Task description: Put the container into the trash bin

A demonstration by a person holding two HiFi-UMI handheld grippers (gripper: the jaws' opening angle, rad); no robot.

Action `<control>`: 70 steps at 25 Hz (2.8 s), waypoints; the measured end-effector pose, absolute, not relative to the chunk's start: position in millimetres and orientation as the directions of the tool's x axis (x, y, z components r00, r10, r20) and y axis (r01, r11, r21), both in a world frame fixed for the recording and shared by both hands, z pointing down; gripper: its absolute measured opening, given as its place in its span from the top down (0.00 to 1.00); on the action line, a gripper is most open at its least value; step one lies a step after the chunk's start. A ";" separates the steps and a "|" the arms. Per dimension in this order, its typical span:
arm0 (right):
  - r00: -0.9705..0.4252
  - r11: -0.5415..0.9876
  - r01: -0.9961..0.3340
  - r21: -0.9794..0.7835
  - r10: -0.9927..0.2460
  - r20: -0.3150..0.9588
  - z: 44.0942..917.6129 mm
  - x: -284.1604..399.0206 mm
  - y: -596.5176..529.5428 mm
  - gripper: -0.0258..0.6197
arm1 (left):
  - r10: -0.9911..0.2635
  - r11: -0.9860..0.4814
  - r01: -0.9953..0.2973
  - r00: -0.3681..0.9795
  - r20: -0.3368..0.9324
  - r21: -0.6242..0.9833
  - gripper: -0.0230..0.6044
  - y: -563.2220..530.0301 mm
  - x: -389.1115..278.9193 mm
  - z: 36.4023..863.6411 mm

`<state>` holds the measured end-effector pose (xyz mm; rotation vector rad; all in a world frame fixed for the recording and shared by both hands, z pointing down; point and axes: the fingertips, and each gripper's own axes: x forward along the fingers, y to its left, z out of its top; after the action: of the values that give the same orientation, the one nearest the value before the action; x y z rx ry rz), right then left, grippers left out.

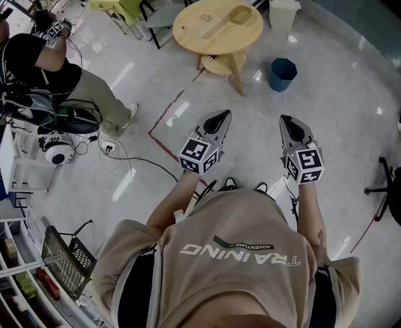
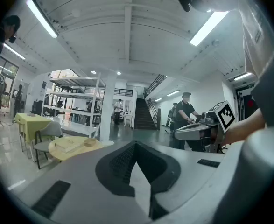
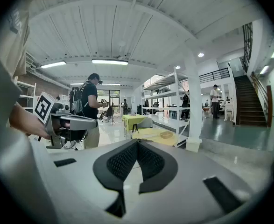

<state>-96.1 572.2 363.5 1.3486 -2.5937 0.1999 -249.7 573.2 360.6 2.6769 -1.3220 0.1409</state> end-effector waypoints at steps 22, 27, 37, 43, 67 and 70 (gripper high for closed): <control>-0.502 0.508 -0.859 -0.056 -0.819 0.276 393.8 -142.3 554.4 0.96 | -0.740 -0.643 -0.753 0.658 0.140 0.143 0.95 546.6 -310.9 391.0; -0.494 0.502 -0.863 -0.054 -0.819 0.292 401.0 -135.6 537.8 0.96 | -0.746 -0.628 -0.761 0.648 0.154 0.161 0.95 526.8 -310.5 400.8; -0.526 0.522 -0.847 -0.100 -0.798 0.293 424.3 -97.7 448.3 0.96 | -0.754 -0.609 -0.779 0.627 0.197 0.149 0.95 445.7 -270.3 410.1; -0.550 0.547 -0.833 -0.085 -0.798 0.246 410.7 -63.3 372.5 0.96 | -0.782 -0.590 -0.802 0.596 0.181 0.092 0.95 373.5 -233.9 394.2; -0.584 0.592 -0.803 -0.066 -0.760 0.285 418.5 -76.4 197.5 0.96 | -0.802 -0.546 -0.825 0.566 0.192 0.149 0.95 193.7 -232.3 410.0; -0.575 0.584 -0.810 -0.054 -0.771 0.275 408.5 -89.8 161.1 0.96 | -0.793 -0.567 -0.813 0.583 0.179 0.133 0.95 155.6 -242.4 404.0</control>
<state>-89.8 161.1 408.5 1.3136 -2.5929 0.2563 -242.4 155.6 404.0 2.6120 -1.3421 0.1460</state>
